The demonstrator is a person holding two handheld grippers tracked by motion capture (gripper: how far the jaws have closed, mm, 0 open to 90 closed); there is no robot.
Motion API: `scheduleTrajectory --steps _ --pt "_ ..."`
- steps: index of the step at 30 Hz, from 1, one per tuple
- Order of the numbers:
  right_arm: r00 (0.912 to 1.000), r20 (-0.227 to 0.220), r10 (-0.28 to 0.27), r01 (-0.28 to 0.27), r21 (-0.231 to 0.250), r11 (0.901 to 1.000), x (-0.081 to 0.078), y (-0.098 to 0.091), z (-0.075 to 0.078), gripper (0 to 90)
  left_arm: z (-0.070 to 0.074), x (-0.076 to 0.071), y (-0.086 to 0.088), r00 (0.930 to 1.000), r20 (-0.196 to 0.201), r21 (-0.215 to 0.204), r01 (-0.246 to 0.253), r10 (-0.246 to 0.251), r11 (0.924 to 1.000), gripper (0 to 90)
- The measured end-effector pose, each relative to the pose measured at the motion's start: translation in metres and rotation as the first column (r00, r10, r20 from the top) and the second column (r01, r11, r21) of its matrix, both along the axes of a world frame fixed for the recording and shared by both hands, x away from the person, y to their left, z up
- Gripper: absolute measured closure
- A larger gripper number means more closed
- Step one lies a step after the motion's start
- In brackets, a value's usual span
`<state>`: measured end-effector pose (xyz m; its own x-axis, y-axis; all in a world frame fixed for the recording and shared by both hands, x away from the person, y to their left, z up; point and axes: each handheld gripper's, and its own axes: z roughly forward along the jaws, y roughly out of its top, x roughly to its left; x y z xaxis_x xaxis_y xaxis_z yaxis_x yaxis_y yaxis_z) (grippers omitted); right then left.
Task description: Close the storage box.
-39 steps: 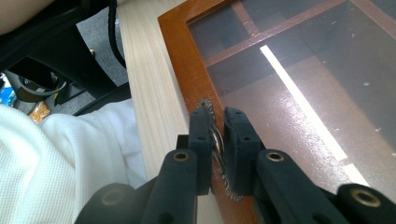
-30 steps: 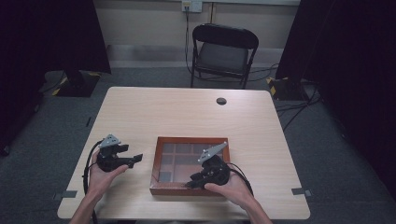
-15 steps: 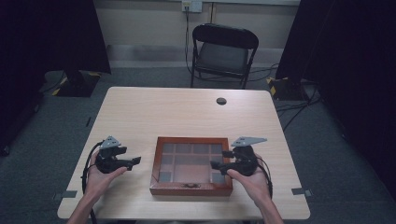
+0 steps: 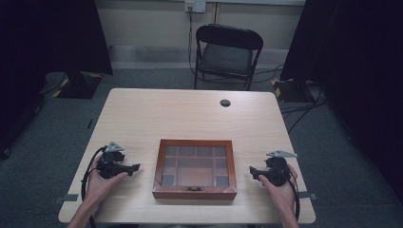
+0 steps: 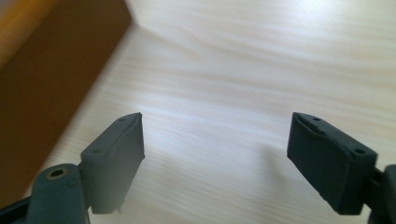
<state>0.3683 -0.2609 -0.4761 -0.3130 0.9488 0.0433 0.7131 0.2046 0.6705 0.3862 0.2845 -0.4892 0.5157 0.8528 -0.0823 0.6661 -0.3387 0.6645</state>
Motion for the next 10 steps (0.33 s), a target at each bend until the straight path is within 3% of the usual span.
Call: scheduleTrajectory --steps 2,3,7,10 --pt "0.9993 0.004 -0.037 0.037 -0.051 0.998 0.001 -0.005 -0.005 17.0 -0.004 -0.003 -0.003 0.9987 0.05 0.023 -0.001 0.0 0.9997 17.9" --pt "0.9989 0.003 -0.046 0.046 -0.065 0.9968 0.001 -0.007 -0.008 16.0 -0.006 -0.005 -0.004 0.9972 0.073 0.064 0.007 -0.012 0.9979 17.9" --pt "0.9965 -0.002 -0.083 0.083 -0.07 0.9941 0.003 -0.011 -0.015 11.1 -0.009 -0.005 -0.004 0.996 0.089 0.045 -0.007 0.003 0.999 14.9" --pt "0.994 0.043 -0.101 0.102 -0.044 0.9938 0.002 -0.011 -0.021 1.3 -0.013 -0.005 -0.005 0.9921 0.124 0.022 -0.023 0.02 0.9995 11.3"
